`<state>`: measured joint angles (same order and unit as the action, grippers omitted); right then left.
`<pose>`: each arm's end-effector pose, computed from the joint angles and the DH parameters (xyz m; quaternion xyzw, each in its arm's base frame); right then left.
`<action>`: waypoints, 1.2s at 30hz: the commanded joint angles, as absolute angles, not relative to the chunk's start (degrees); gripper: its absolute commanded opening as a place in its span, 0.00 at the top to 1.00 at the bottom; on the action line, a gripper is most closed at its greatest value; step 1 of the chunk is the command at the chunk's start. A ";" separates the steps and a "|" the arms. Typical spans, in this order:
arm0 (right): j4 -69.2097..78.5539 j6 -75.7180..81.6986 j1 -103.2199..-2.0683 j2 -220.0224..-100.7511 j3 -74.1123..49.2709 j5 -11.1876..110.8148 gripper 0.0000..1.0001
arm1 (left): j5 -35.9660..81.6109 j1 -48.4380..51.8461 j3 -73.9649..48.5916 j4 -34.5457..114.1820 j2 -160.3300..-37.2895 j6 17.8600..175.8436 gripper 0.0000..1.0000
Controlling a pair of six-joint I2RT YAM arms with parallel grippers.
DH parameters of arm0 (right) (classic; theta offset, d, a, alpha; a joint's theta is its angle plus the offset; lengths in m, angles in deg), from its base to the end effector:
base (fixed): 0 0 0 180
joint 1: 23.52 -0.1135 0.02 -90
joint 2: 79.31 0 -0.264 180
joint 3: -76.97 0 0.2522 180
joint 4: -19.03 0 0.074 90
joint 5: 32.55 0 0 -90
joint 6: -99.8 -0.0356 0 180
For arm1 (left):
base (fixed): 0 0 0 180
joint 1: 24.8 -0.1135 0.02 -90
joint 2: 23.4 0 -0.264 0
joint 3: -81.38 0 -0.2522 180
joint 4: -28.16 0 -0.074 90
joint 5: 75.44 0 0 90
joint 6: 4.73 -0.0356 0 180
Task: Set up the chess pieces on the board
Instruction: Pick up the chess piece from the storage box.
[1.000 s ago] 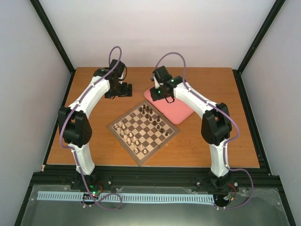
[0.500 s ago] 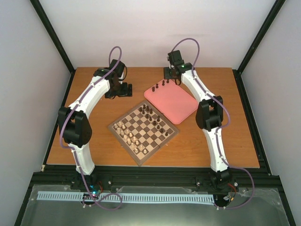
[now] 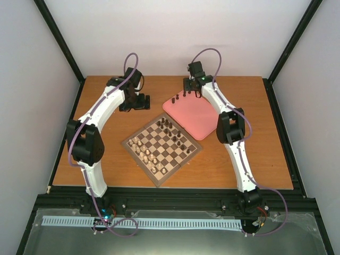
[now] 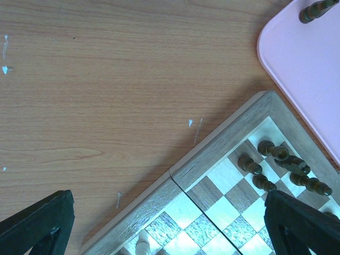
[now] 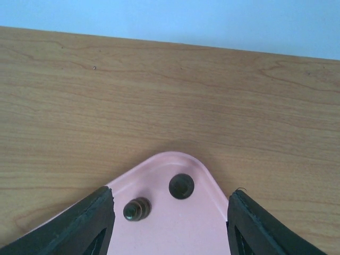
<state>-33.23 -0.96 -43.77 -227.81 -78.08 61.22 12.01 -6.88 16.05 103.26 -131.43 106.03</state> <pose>0.5376 0.1958 0.2018 -0.0642 0.9236 0.0714 0.3712 0.3739 -0.1192 0.2918 -0.0285 0.9817 -0.0412 0.1835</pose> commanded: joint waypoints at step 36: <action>-30.99 -3.90 -41.97 -234.51 -82.77 57.24 0.56 | 12.57 -6.69 20.26 104.24 -134.86 106.09 0.00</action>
